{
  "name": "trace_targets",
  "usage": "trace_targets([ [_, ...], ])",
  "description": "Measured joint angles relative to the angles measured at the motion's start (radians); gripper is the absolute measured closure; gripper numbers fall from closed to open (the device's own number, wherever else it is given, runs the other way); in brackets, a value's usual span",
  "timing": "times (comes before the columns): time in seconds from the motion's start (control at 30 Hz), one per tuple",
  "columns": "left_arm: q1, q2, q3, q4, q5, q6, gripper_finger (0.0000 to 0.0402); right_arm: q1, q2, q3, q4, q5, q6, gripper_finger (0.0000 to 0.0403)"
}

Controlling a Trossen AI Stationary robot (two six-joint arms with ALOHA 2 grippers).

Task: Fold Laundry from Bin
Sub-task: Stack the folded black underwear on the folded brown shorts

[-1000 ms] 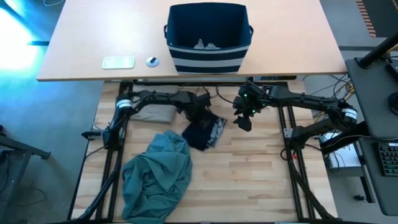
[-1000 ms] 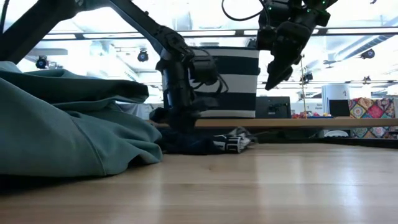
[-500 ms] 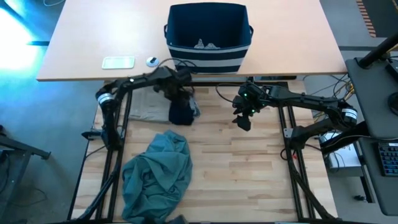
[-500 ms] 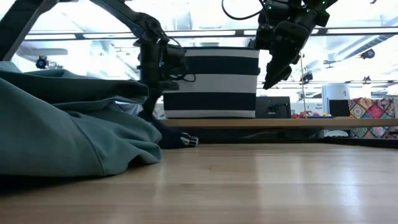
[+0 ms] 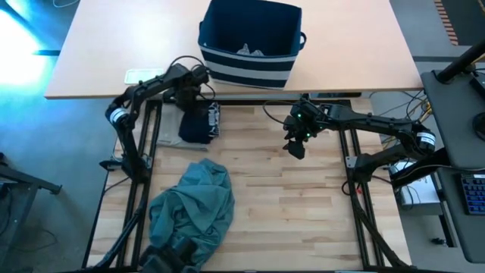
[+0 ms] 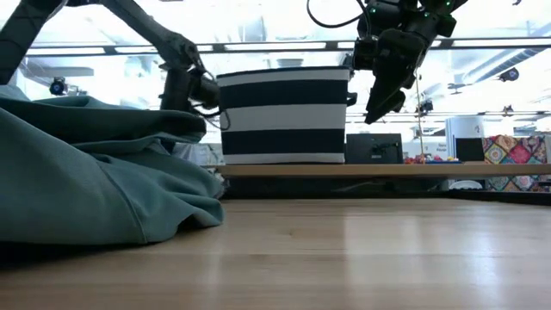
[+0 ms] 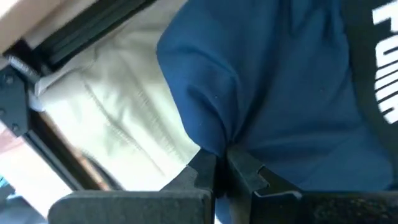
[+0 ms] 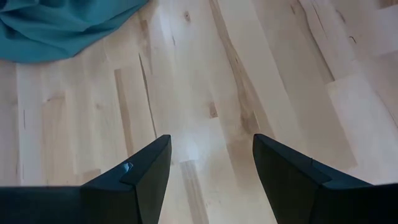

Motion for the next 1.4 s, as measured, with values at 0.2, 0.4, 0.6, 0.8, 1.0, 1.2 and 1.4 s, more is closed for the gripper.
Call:
trace_targets([
  [0.2, 0.069, 0.0, -0.059, 0.003, 0.0, 0.054, 0.0401, 0.0, 0.0, 0.0, 0.0, 0.0, 0.002, 0.0184],
  [0.4, 0.098, 0.0, -0.134, 0.055, 0.023, 0.08, 0.0349, 0.0, 0.0, 0.0, 0.0, 0.006, -0.005, 0.0184],
  [0.6, 0.099, -0.047, -0.122, 0.032, 0.083, 0.004, 0.0229, -0.01, 0.0, 0.0, 0.001, 0.008, -0.006, 0.0184],
  [0.8, 0.092, -0.207, -0.26, 0.067, 0.291, -0.132, 0.0137, -0.016, 0.0, 0.002, 0.001, 0.008, -0.009, 0.0184],
  [1.0, 0.093, -0.367, -0.539, 0.231, 0.288, -0.301, 0.0116, -0.015, 0.0, 0.002, 0.004, 0.023, -0.041, 0.0184],
  [1.2, 0.095, -0.473, -0.702, 0.373, 0.29, -0.414, 0.0123, -0.016, 0.0, 0.003, 0.004, 0.023, -0.069, 0.0184],
  [1.4, 0.096, -0.485, -0.8, 0.548, 0.363, -0.458, 0.0131, -0.016, 0.0, 0.003, 0.004, 0.023, -0.071, 0.0184],
])
